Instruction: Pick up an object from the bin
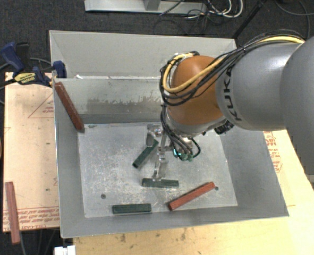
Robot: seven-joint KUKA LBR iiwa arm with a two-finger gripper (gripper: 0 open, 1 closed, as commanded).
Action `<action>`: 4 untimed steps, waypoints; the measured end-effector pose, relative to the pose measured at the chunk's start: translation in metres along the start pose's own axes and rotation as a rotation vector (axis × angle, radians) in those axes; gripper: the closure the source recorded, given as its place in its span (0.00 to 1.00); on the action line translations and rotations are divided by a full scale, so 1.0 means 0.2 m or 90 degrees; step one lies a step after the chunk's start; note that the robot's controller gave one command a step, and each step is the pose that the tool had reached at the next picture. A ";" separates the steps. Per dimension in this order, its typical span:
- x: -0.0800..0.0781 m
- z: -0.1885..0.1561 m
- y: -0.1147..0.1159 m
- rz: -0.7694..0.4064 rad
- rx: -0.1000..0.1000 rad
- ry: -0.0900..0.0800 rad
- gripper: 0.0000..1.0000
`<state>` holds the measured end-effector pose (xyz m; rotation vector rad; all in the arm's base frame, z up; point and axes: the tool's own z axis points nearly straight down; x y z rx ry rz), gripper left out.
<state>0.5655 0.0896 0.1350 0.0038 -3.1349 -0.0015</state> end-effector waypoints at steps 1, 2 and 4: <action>-0.19 0.33 -0.10 -0.286 0.001 -0.004 0.00; -0.19 0.32 -0.10 -0.286 0.001 -0.006 1.00; -0.37 -0.95 -0.21 -0.309 0.003 -0.013 1.00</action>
Offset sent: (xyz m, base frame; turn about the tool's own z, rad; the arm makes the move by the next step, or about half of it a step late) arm 0.0367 -0.0200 -0.0650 -0.4531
